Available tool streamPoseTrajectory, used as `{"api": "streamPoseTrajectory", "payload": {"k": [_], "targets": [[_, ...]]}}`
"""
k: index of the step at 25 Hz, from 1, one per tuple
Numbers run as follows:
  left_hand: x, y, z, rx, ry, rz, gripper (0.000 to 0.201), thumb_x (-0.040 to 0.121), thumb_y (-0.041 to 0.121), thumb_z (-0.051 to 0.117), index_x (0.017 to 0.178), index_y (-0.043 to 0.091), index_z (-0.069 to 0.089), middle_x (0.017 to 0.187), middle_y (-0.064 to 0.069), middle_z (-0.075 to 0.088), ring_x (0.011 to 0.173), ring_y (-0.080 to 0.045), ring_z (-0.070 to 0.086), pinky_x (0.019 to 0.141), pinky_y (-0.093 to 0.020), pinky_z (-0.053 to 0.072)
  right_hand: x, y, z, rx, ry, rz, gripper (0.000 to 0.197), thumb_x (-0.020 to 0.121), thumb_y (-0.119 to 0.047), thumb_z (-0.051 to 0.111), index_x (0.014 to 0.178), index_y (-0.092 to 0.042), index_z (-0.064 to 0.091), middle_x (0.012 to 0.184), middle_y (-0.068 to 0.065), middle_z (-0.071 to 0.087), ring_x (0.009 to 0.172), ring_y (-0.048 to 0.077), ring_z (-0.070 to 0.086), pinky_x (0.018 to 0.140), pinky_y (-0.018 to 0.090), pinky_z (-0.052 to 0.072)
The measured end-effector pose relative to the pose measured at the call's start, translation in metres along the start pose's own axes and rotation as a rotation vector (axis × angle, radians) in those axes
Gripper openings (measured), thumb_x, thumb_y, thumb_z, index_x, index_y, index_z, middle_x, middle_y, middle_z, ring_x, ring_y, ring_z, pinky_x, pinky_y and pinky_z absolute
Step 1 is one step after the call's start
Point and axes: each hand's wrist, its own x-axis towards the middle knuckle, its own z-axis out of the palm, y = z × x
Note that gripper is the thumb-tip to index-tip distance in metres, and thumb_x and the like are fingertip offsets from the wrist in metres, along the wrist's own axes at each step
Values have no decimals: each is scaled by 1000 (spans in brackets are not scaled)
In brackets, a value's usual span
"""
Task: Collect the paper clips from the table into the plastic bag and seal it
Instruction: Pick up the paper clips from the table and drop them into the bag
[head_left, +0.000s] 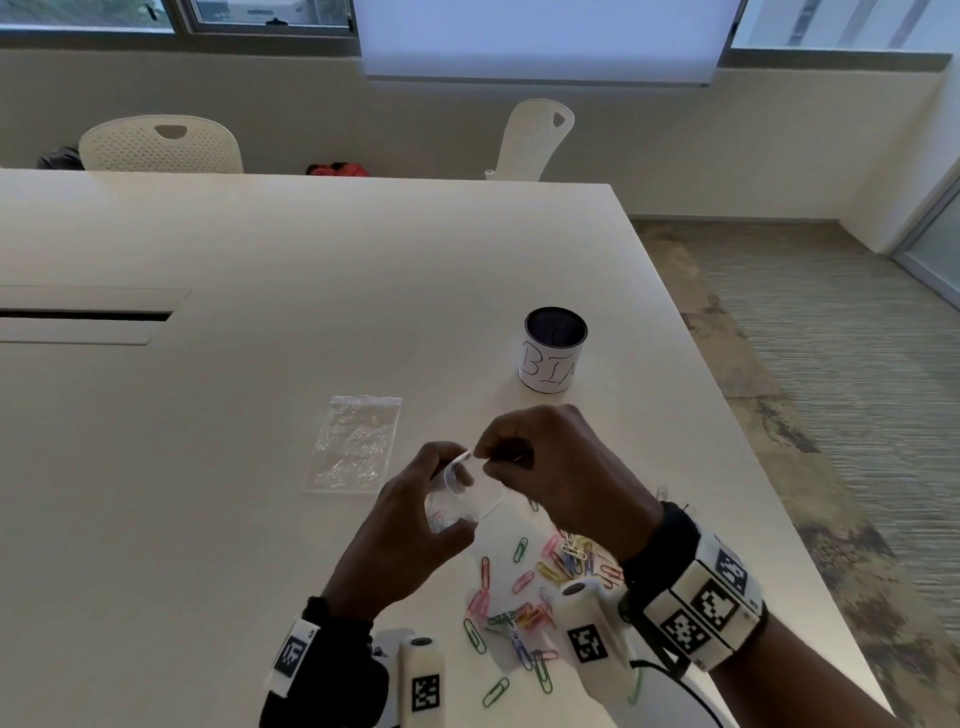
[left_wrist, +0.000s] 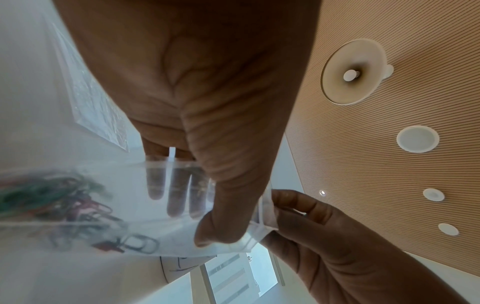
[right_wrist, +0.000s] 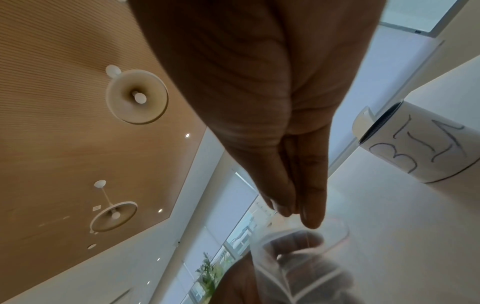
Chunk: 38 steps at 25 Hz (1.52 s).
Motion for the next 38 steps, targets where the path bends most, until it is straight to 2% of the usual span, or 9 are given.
{"api": "streamPoseTrajectory", "payload": {"k": [6,9,12,17,22,29,34,36,38], "targets": [[-1,-3,-1,-6,19,18,56,81,15,83,125,33,53,107,15,67,104,-8,66,83,-15,53,-12,52,-9,-96,63,144,13,93,-11,74,103,-17,79,97,-1,80,79,1,71,72,13,56],[-3,-2,-1,-14,15,22,56,82,16,84,126,31,53,108,14,66,105,-9,66,81,-10,53,-21,73,9,-149,-71,233,26,99,-14,66,124,-14,71,120,4,73,99,10,68,90,24,58],[-3,-2,-2,-26,3,12,56,83,13,83,128,27,53,111,12,65,105,-10,66,77,-5,51,-28,75,26,-200,-260,212,39,104,-22,57,142,-15,57,142,2,56,124,14,54,105,27,48],[-4,-4,-4,7,9,7,57,83,13,82,127,31,51,109,17,65,105,-5,65,79,-4,50,-41,53,44,-265,-436,10,31,106,-27,51,133,-21,64,138,0,53,122,12,50,104,31,51],[-3,-6,-3,16,18,22,59,83,11,81,129,29,51,108,16,65,106,-8,66,82,-5,50,-49,41,60,-231,-470,-105,42,95,-45,66,133,-28,60,142,-4,51,125,11,49,105,29,48],[-2,-8,-5,28,22,13,60,82,14,84,129,30,51,108,17,65,106,-3,65,81,-1,48,-51,53,64,-268,-443,-211,15,97,-29,67,109,-22,72,117,-3,65,106,11,54,92,29,52],[-1,-6,-4,12,17,5,59,82,15,84,129,31,51,107,16,66,104,-8,66,80,-3,50,-48,62,43,-354,-385,-117,32,99,-39,63,129,-28,63,135,-3,57,119,12,52,100,28,50],[-1,-6,-2,12,12,5,60,82,15,84,129,31,51,108,16,66,103,-8,66,79,-4,50,-51,60,43,-337,-439,-101,43,96,-52,62,134,-33,58,140,-6,52,124,11,48,102,26,46],[0,-7,-2,15,4,4,61,82,15,84,130,31,50,109,17,65,104,-7,66,78,-3,50,-55,58,48,-346,-476,-126,41,96,-50,63,133,-33,59,141,-5,51,126,12,46,103,26,43]]}}
